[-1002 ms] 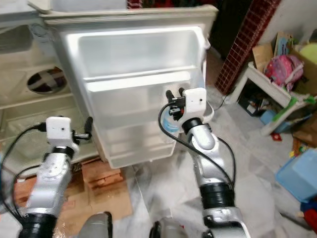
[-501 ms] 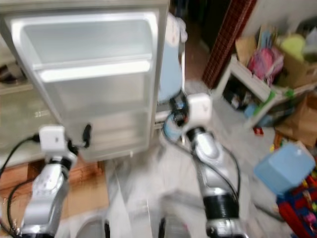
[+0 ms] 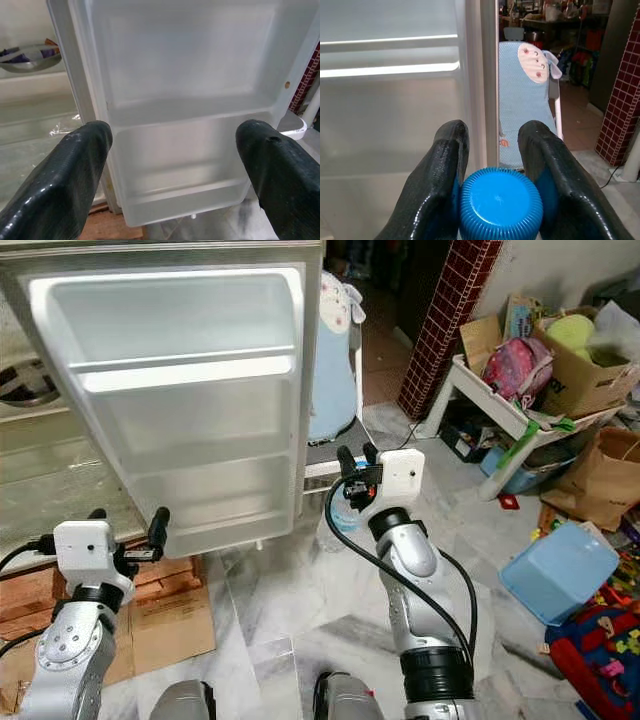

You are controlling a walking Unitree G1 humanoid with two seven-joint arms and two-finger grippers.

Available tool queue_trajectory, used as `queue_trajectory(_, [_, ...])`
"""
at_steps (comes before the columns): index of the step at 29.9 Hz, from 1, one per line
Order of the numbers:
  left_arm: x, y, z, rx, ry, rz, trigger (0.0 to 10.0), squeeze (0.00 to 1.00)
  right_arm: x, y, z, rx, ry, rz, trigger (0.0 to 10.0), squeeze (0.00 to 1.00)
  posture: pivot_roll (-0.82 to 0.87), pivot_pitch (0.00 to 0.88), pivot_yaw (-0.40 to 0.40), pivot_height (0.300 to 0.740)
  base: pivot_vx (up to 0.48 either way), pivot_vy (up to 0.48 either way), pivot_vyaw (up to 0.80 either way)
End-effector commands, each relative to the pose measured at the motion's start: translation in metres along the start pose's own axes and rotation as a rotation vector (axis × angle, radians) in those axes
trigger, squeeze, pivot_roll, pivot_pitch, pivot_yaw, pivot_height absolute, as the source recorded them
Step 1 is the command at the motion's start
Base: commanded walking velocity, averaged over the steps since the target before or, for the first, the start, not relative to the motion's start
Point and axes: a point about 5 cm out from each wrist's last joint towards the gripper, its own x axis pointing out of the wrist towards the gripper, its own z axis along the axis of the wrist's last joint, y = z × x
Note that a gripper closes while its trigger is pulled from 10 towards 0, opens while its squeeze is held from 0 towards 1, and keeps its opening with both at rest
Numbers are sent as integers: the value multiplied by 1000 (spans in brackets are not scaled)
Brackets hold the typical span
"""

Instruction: Restocking fridge

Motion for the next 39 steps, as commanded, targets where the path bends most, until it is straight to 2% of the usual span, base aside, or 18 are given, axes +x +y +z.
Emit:
queue_trajectory(1, [0,-1,2,-9,2,6,10000,0,2,-3,15,-36,-57,15,10000,0,47,105,-61,740,360,251,0])
queue_trajectory(11, [0,-1,1,-17,16,7,10000,0,3,0,16,-50,-60,42,10000,0,46,109,-62,740,374,282,548])
queue_trajectory(22, [2,-1,1,-19,19,4,10000,0,5,-2,17,-40,-61,45,10000,0,44,106,-63,740,408,124,0])
queue_trajectory(38, [6,-1,0,-7,27,5,10000,0,9,-2,18,-30,-64,40,10000,0,49,99,-65,740,0,0,0])
queue_trajectory(39, [7,-1,0,-8,28,6,10000,0,9,-2,18,-30,-64,41,10000,0,49,99,-65,730,0,0,0])
